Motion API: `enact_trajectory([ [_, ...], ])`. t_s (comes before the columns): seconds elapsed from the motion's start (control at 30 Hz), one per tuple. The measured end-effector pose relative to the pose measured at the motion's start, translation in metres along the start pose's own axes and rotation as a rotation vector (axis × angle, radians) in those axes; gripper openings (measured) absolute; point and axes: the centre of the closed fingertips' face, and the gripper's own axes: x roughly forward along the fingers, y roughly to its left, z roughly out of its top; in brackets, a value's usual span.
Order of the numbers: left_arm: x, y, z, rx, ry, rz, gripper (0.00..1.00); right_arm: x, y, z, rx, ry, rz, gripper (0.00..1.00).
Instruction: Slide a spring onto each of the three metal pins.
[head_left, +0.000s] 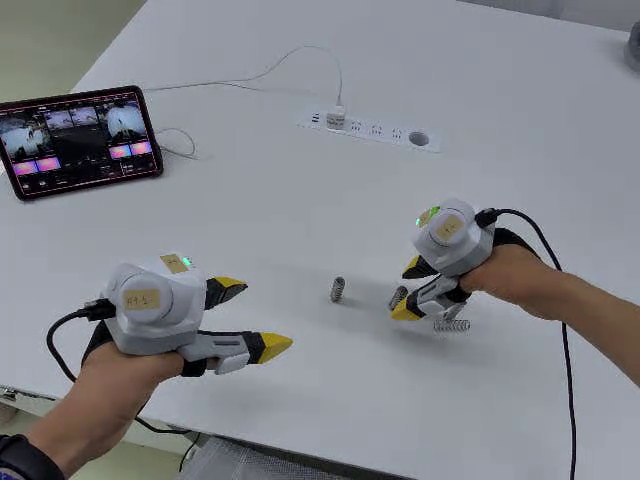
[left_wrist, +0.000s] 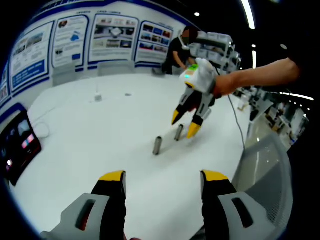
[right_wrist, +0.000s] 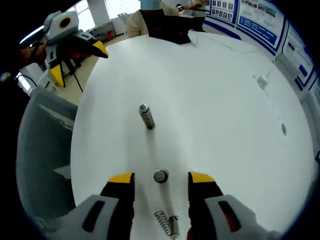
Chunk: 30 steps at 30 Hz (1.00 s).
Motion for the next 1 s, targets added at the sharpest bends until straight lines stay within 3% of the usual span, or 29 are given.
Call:
enact_trajectory([
  [0.33, 0.001, -0.004, 0.003, 0.007, 0.000, -0.011, 0.63, -0.008, 0.001, -0.002, 0.059, -0.048, -0.016, 0.45],
  [1.0, 0.006, -0.013, 0.009, 0.023, 0.002, -0.030, 0.64, -0.036, 0.001, -0.004, 0.297, -0.288, -0.071, 0.48],
])
